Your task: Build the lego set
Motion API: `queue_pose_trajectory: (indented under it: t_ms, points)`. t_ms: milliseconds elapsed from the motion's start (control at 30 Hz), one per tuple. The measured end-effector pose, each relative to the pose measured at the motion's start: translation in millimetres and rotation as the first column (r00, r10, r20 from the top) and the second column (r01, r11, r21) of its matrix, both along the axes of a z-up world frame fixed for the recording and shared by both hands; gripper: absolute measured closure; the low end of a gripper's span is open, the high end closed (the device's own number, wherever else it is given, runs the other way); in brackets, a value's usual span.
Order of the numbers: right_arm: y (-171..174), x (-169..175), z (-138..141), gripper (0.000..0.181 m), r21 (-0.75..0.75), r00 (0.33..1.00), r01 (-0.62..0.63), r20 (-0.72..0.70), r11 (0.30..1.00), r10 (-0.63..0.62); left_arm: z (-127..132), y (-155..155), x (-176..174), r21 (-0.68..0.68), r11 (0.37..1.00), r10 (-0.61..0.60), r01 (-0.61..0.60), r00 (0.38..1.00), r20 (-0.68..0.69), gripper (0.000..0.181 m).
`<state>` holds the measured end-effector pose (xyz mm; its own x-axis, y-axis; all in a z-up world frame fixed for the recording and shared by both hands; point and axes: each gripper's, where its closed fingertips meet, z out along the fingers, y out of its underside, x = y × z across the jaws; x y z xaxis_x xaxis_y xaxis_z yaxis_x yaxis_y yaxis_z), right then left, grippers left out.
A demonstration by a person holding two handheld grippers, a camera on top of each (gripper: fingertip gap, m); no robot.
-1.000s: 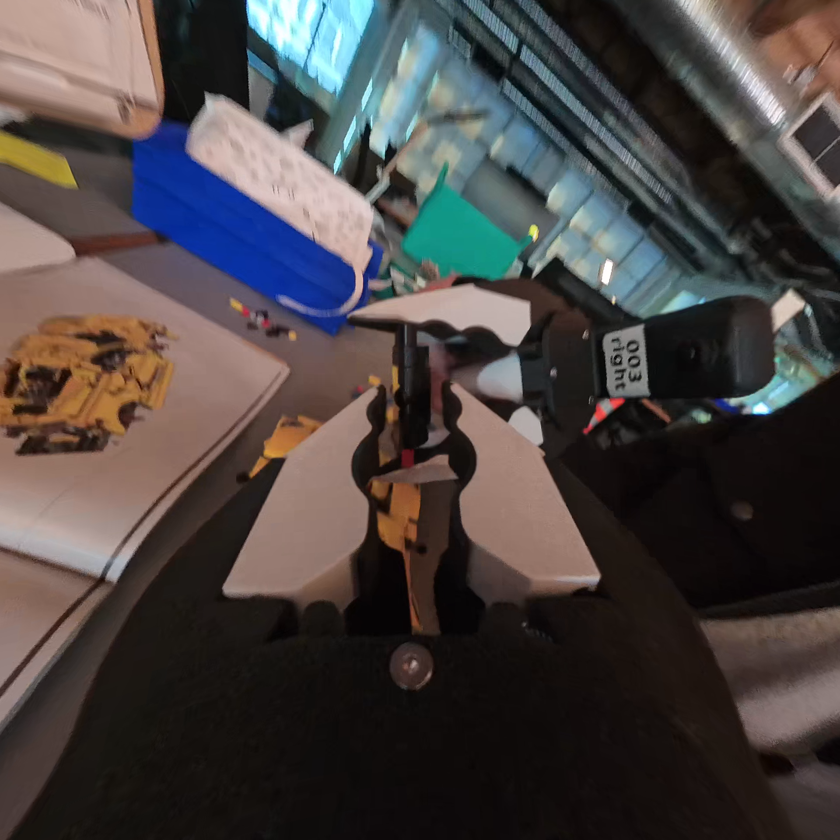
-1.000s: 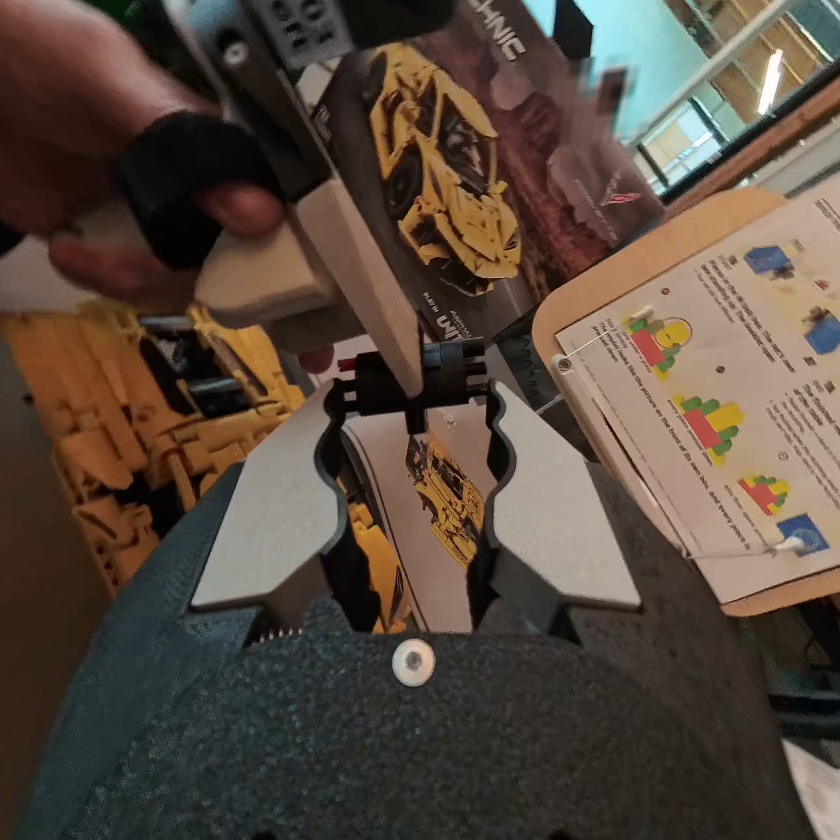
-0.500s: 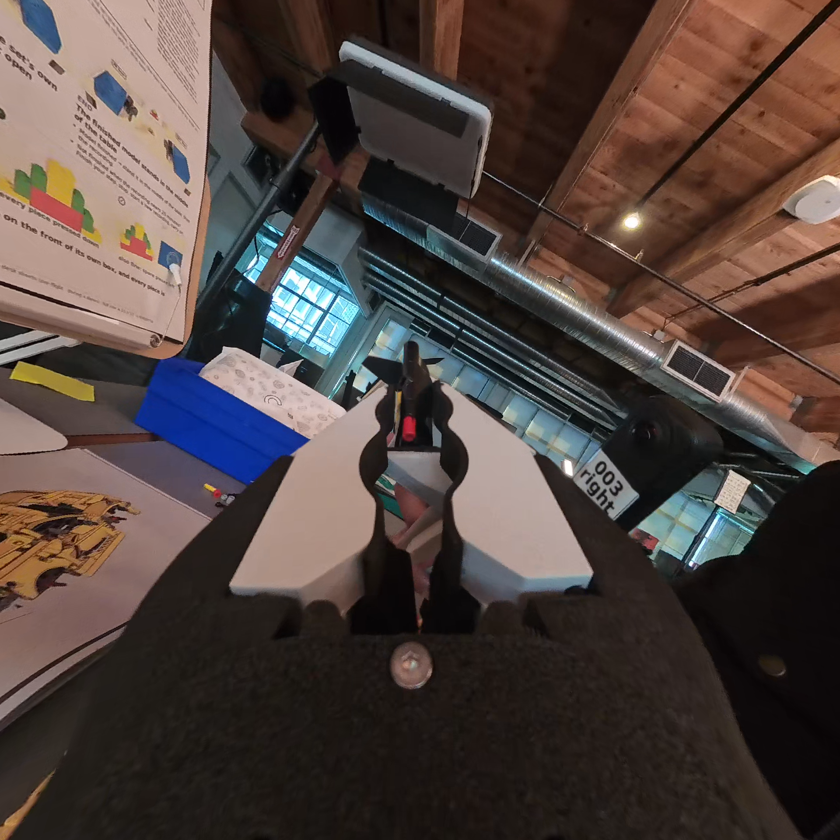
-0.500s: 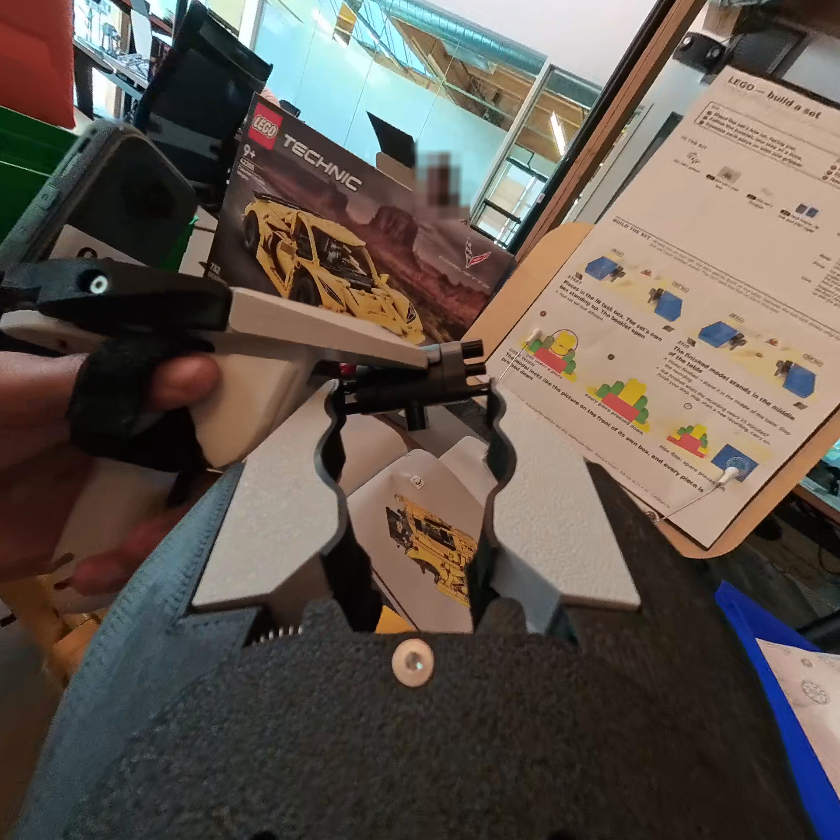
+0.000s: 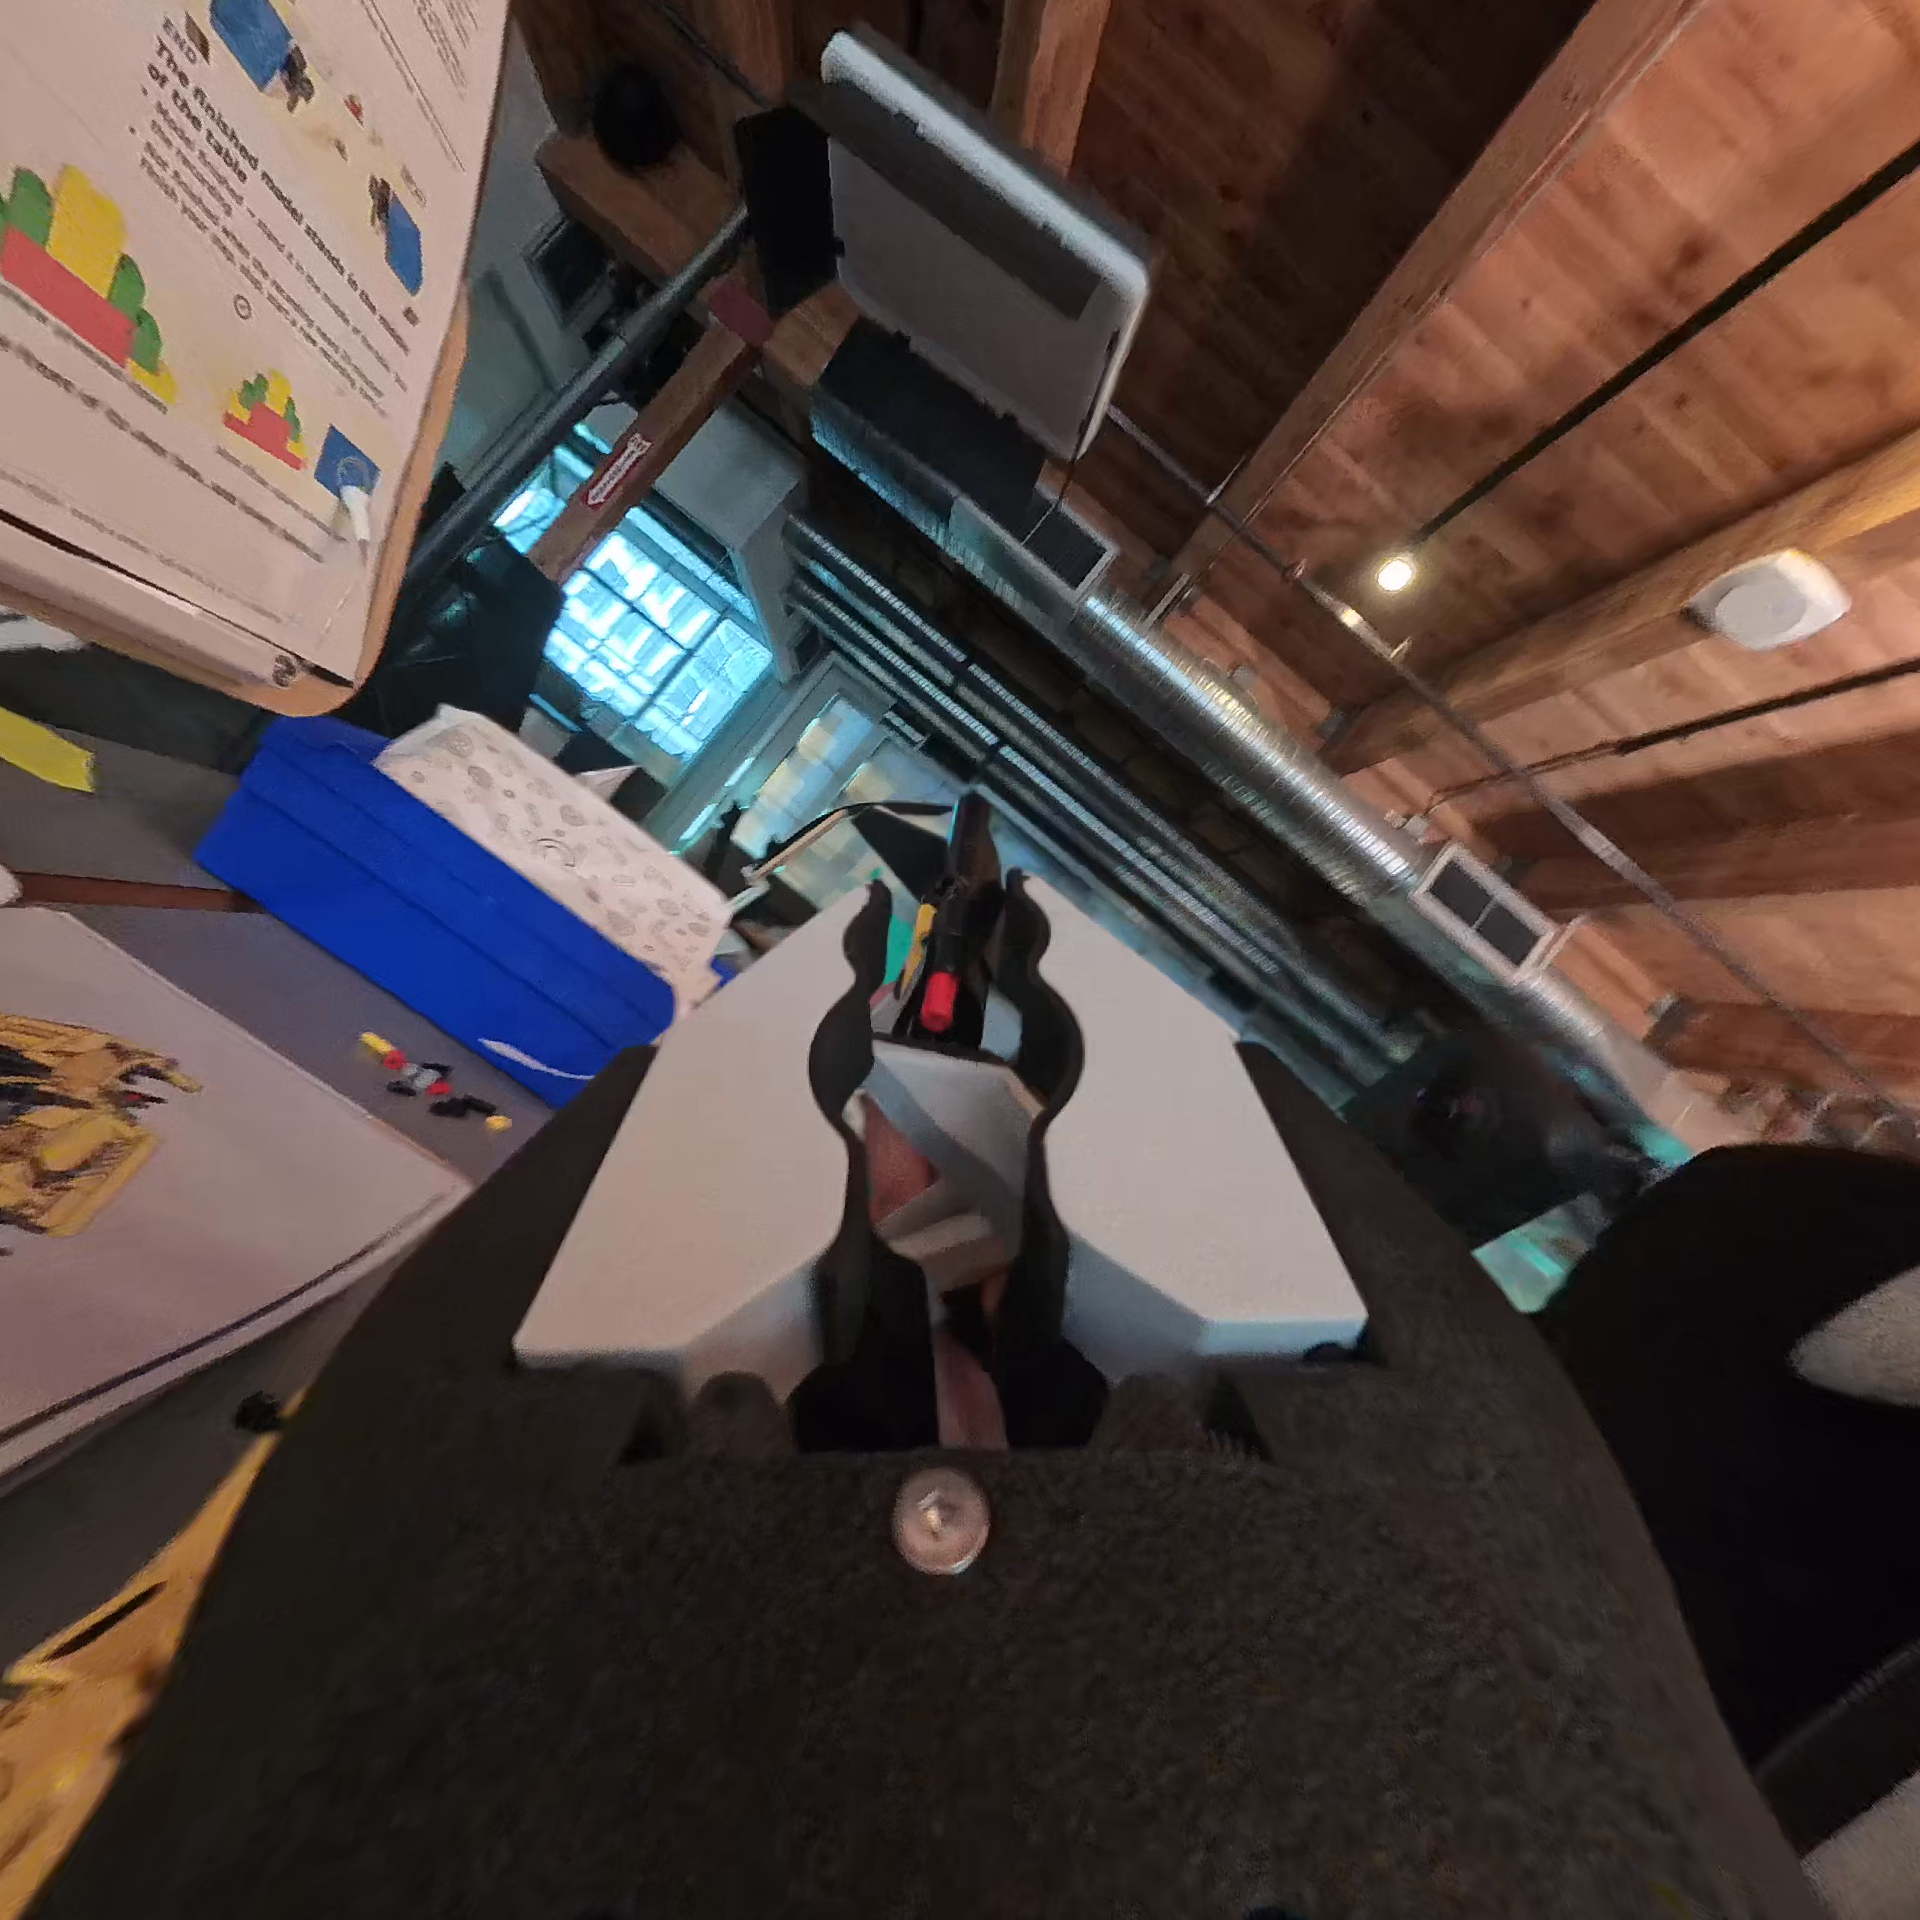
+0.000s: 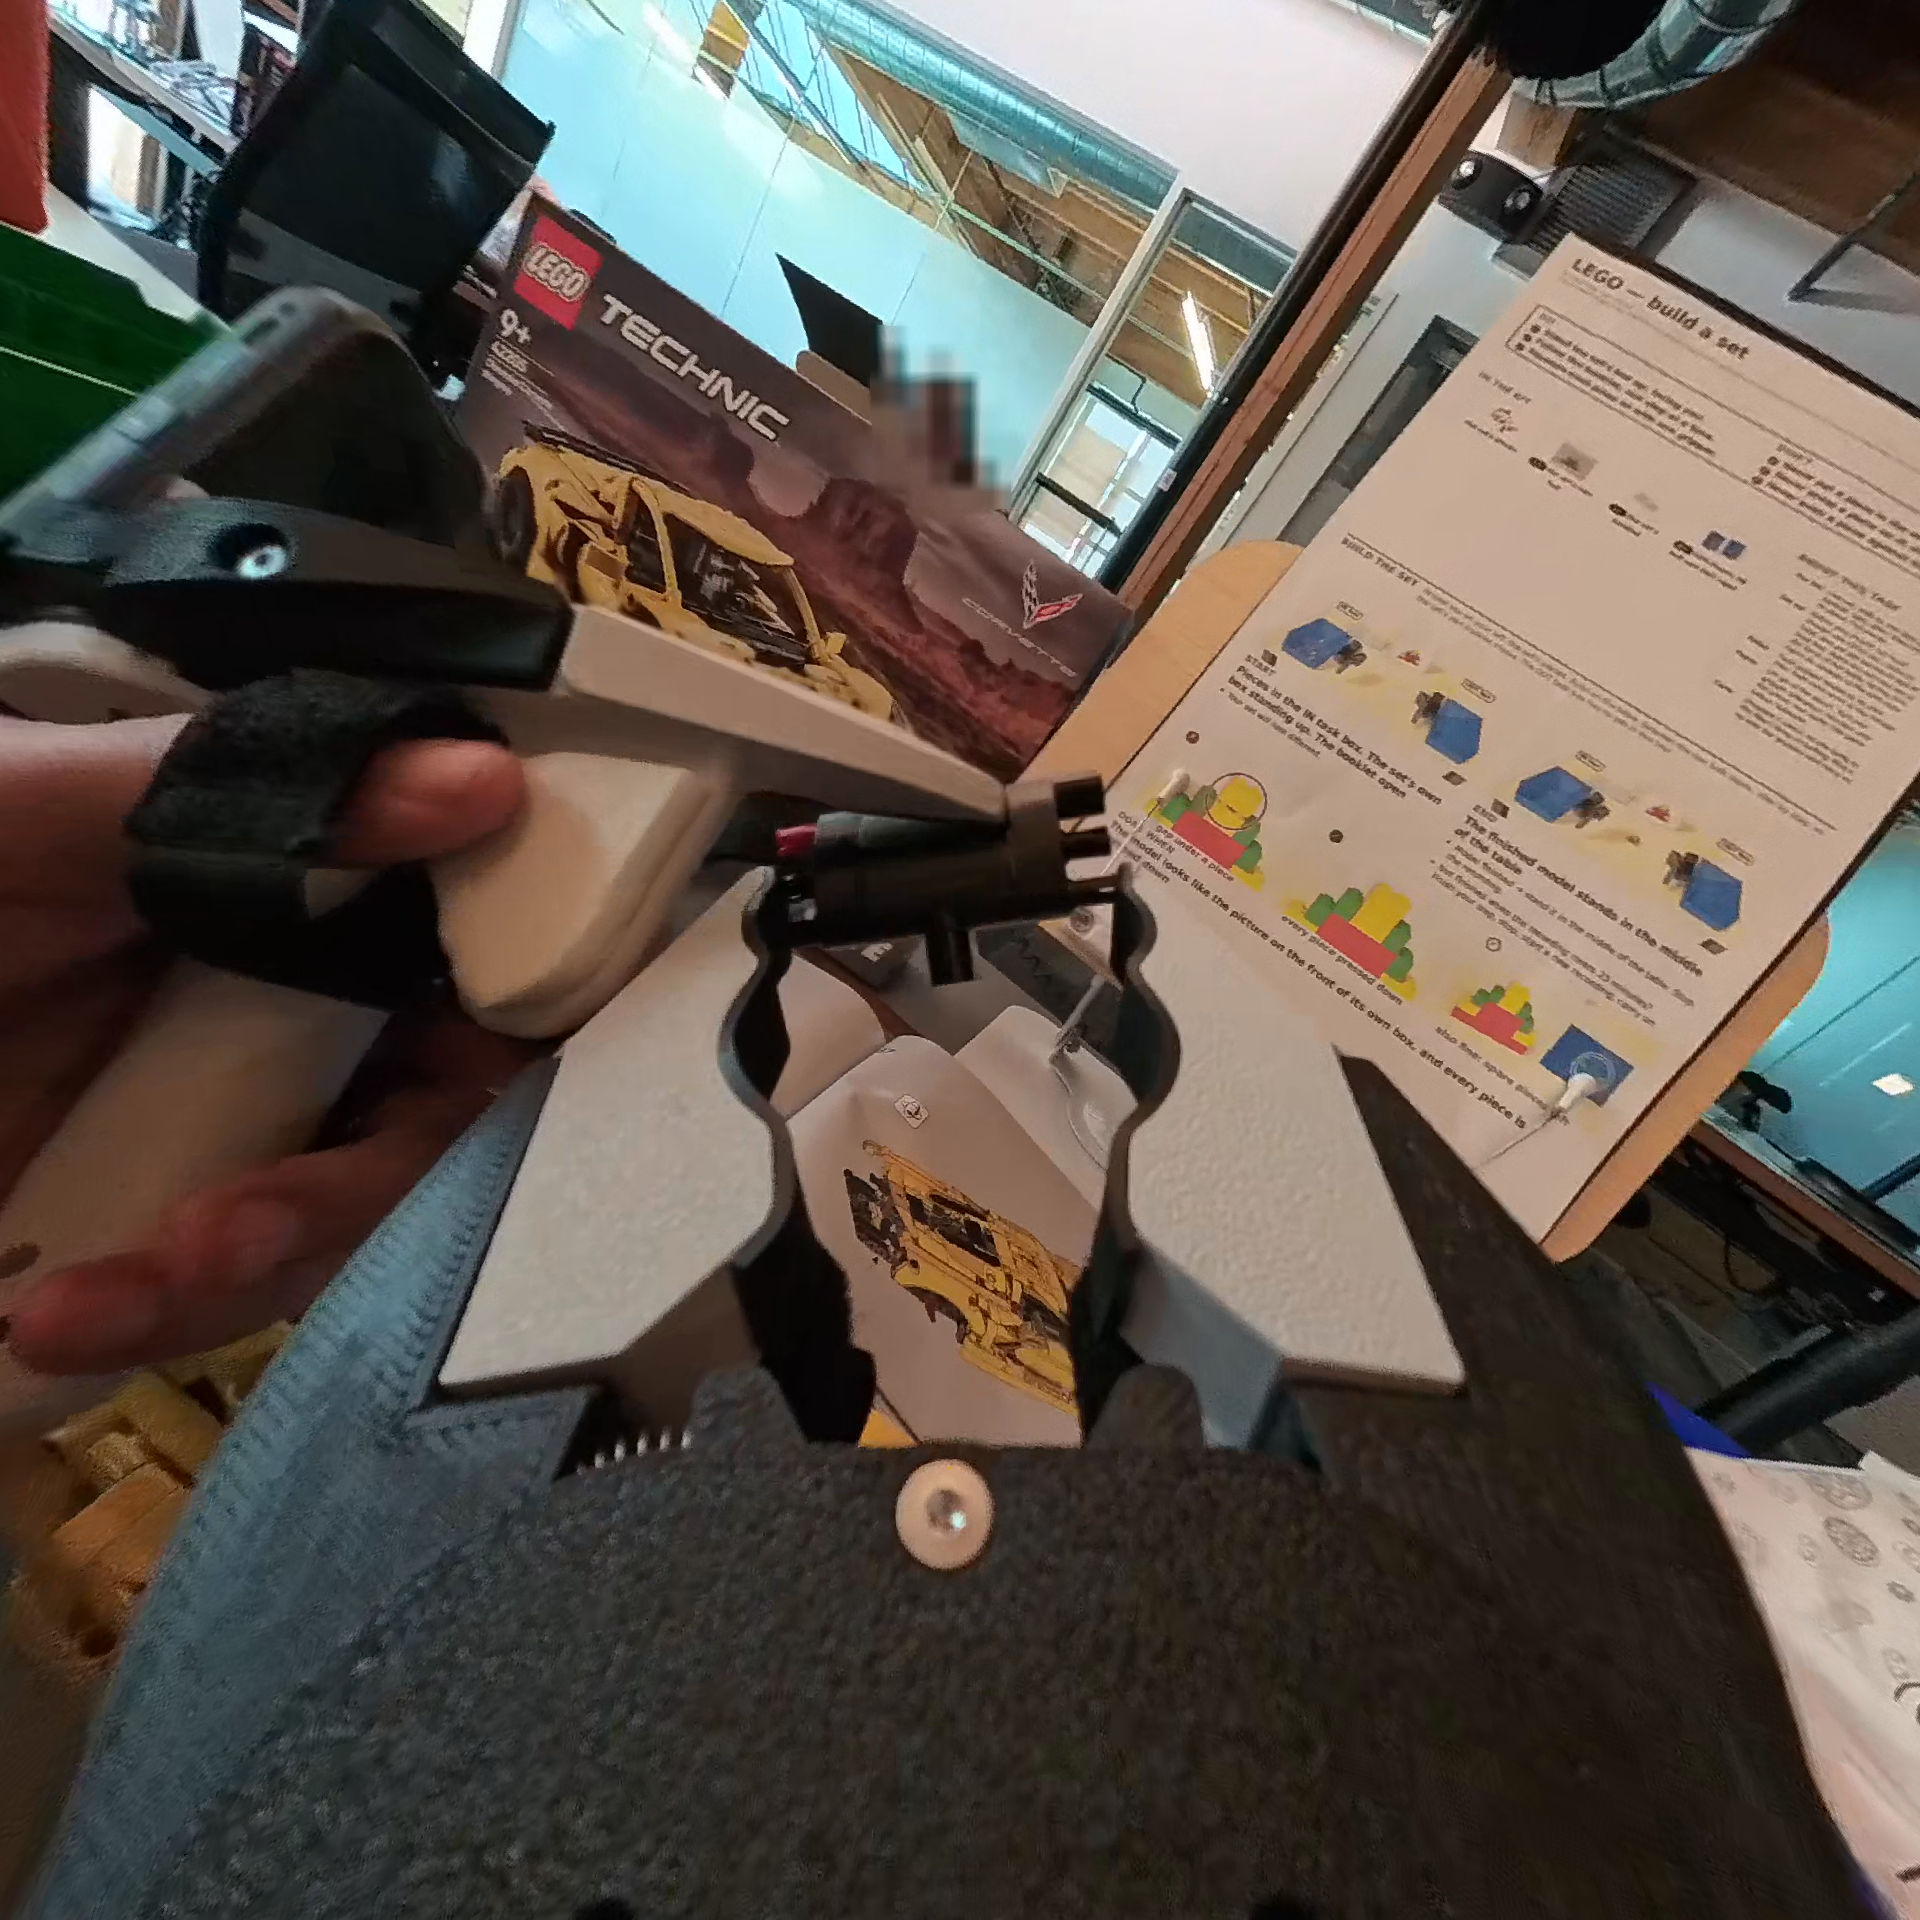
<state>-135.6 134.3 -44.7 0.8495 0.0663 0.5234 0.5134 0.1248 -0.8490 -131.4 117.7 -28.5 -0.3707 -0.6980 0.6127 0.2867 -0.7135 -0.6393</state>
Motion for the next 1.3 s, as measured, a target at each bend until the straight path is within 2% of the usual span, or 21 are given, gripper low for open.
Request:
queue_pose_trajectory:
  t_ms: [67,200,367,467,533,600,667,700,767,800,833,867,933,967,1033,1100,1200,1267,1300]
  points:
    - [-0.5,2.0,1.6,0.12,0.005,1.0,-0.007,-0.026,1.0,0.007,-0.8,2.9,-0.3,0.027,0.999,0.042,-0.041,0.999,-0.023,0.153]
    - [-3.4,1.5,5.7,0.121,0.039,1.0,-0.004,-0.029,0.999,0.005,2.3,-6.8,2.7,0.011,1.0,-0.002,0.002,1.0,-0.011,0.149]
    - [-3.3,-1.6,4.2,0.12,0.03,0.996,-0.043,-0.077,0.999,0.045,0.7,-3.9,-1.4,-0.045,0.998,-0.033,0.032,0.999,-0.008,0.163]
    - [-0.6,-3.7,-3.8,0.121,-0.039,0.984,-0.111,-0.144,0.993,0.105,-4.6,-2.2,-1.7,0.004,0.998,-0.055,0.055,0.994,-0.096,0.168]
    - [-4.5,-8.5,-3.6,0.121,-0.059,0.96,-0.214,-0.2,0.975,0.198,-4.1,-0.7,-4.9,0.04,0.996,-0.078,0.084,0.988,-0.133,0.168]
    - [-15.0,-12.4,4.2,0.127,-0.044,0.895,-0.365,-0.29,0.93,0.338,-2.2,3.3,-11.1,0.086,0.991,-0.086,0.1,0.985,-0.151,0.168]
    - [-22.4,-5.7,9.1,0.135,-0.056,0.79,-0.502,-0.435,0.863,0.432,-5.6,-1.6,-16.2,0.219,0.965,-0.104,0.146,0.976,-0.194,0.167]
    - [-28.1,-4.7,10.0,0.14,-0.064,0.702,-0.598,-0.522,0.799,0.484,-10.2,-6.1,-18.1,0.279,0.942,-0.123,0.187,0.965,-0.233,0.167]
    - [-34.7,0.6,11.3,0.137,-0.057,0.512,-0.739,-0.695,0.671,0.505,-12.3,-14.3,-23.3,0.355,0.905,-0.147,0.234,0.955,-0.256,0.167]
    - [-43.8,-3.4,9.2,0.141,-0.059,0.422,-0.815,-0.741,0.577,0.522,-10.6,-19.7,-26.1,0.369,0.892,-0.174,0.261,0.952,-0.253,0.167]
    - [-50.7,-7.6,4.3,0.141,-0.082,0.383,-0.86,-0.755,0.503,0.532,-11.2,-25.1,-27.4,0.377,0.879,-0.198,0.291,0.943,-0.266,0.167]
    - [-53.1,-9.9,0.2,0.14,-0.107,0.377,-0.877,-0.756,0.468,0.535,-15.6,-29.9,-26.9,0.39,0.864,-0.208,0.319,0.931,-0.301,0.167]
    - [-60.7,-16.0,1.7,0.15,-0.089,0.33,-0.906,-0.76,0.413,0.56,-25.1,-38.2,-24.7,0.426,0.831,-0.205,0.357,0.909,-0.362,0.167]
    - [-59.4,-17.6,-0.9,0.152,-0.103,0.343,-0.903,-0.758,0.418,0.555,-27.0,-41.7,-23.9,0.432,0.822,-0.21,0.37,0.903,-0.375,0.167]
    - [-58.8,-19.1,-10.6,0.169,-0.154,0.385,-0.895,-0.743,0.419,0.547,-28.9,-47.0,-22.7,0.435,0.812,-0.218,0.39,0.893,-0.393,0.167]
    - [-57.3,-16.8,-13.1,0.169,-0.173,0.4,-0.89,-0.743,0.423,0.537,-31.4,-46.4,-20.2,0.46,0.806,-0.179,0.372,0.895,-0.409,0.167]
    - [-48.1,-11.9,-3.5,0.171,-0.113,0.377,-0.879,-0.761,0.464,0.528,-21.7,-36.3,-15.9,0.459,0.845,-0.117,0.274,0.932,-0.342,0.166]
    - [-40.4,-5.8,5.9,0.171,-0.018,0.327,-0.859,-0.788,0.511,0.521,-19.7,-31.0,-12.7,0.429,0.872,-0.105,0.235,0.946,-0.305,0.156]
    - [-40.3,-5.5,7.9,0.171,0.01,0.294,-0.864,-0.802,0.504,0.52,-21.2,-29.5,-10.2,0.41,0.882,-0.107,0.232,0.946,-0.305,0.154]
